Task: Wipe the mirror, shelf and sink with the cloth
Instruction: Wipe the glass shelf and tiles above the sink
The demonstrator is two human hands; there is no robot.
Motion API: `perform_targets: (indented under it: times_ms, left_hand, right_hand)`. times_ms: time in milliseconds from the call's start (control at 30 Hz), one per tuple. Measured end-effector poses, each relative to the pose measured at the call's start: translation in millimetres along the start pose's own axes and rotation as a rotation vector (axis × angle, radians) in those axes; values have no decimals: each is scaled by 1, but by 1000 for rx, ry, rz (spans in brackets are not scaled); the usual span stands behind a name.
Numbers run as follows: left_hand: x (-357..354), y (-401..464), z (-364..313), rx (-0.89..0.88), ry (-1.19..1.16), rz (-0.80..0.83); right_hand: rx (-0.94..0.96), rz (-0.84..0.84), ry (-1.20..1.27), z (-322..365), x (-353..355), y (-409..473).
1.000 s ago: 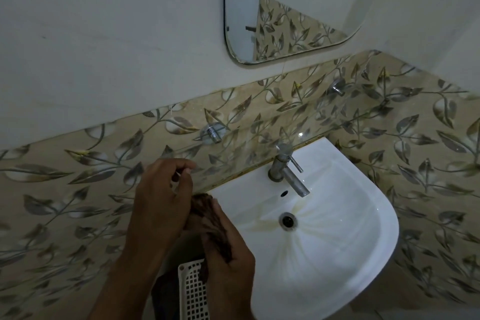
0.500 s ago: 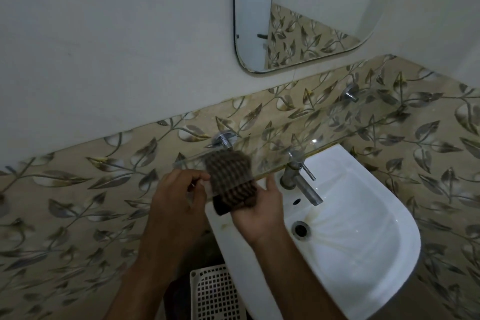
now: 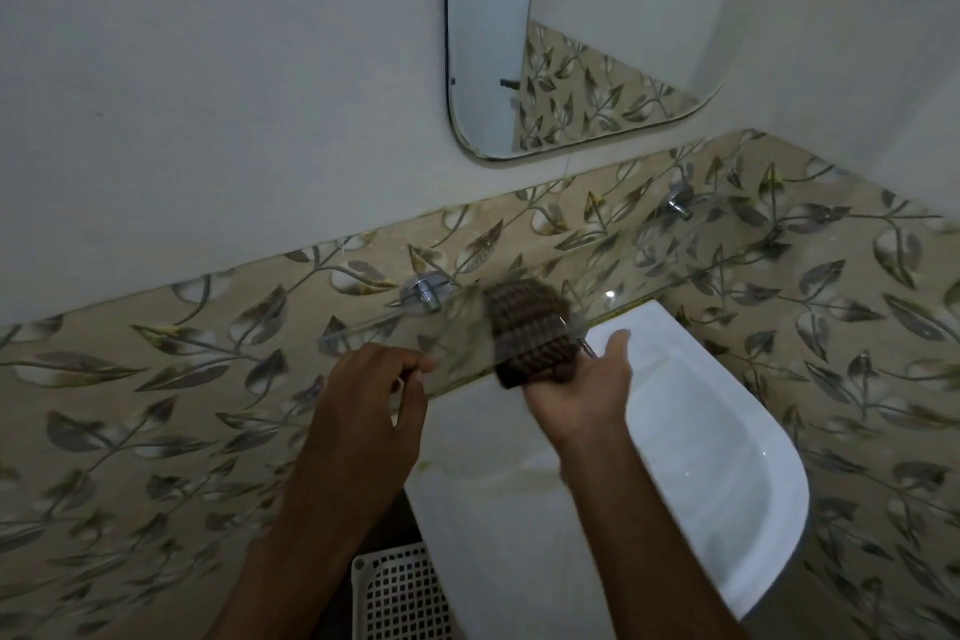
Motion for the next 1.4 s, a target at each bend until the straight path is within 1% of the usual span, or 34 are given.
perform_targets:
  times_ms: [100,167,233,300,333,400,467,567,667,733,800,900,1000,1167,1267,1400]
  left_hand:
    - [-2,0,0,32,-20,-7]
    - [-8,2,-2,36,-21,-6]
    - [-18,6,-5,19,-14,10]
    - [-31,10,-9,-8,-9,34]
    - [-39,14,-12,-25,-4,53]
    - [-54,20,-19,-72,10,105]
    - [-69,27,-28,-143,38,142]
    - [-89,37,-42,-231,58,145]
    - [-103,45,-53,-273,52,159]
    - [-109,48,-57,-296,48,160]
    - [-115,50,-58,-291,46,166]
    - [-129,53,-62,-279,60,215]
    - [-139,54,-69,-305,68,234]
    - [-140,59,-76,-349,25,193]
    - [-142,68,-72,-327,77,223]
    - [-144,81,-66,-309,141,237]
  right_hand:
    - [117,-17,61,36,-2,22]
    - [122,4,43,29,-10,14]
    - [60,14,-26,0,-10,0]
    - [-74,77,-84,-31,-9,-19]
    - [-122,89,-112,-39,-9,-27]
    - [-151,94,-125,-37,-8,-30]
    - [-111,65,-119,-14,-8,-22]
    - [-12,1,-49,34,-7,3]
    - [157,-70,10,84,-8,25]
    - [219,-64,46,97,-10,32]
    - [188,-60,13,86,-7,32]
    - [60,-16,-70,57,-3,19]
    - [18,10,-66,67,-7,13]
    - [164,-49,-14,146,-11,46]
    - [237,-87,3,186,-16,66]
    - [316,-62,51,231,-15,90]
Point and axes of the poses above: each hand's wrist, its own y-axis towards the middle knuckle, its own x-axis out of the back of the hand, z = x × y, the point moved 4 cm from there along y, towards the middle knuckle, and after that the axes turned 5 degrees about -z, right-handed, at the moved point
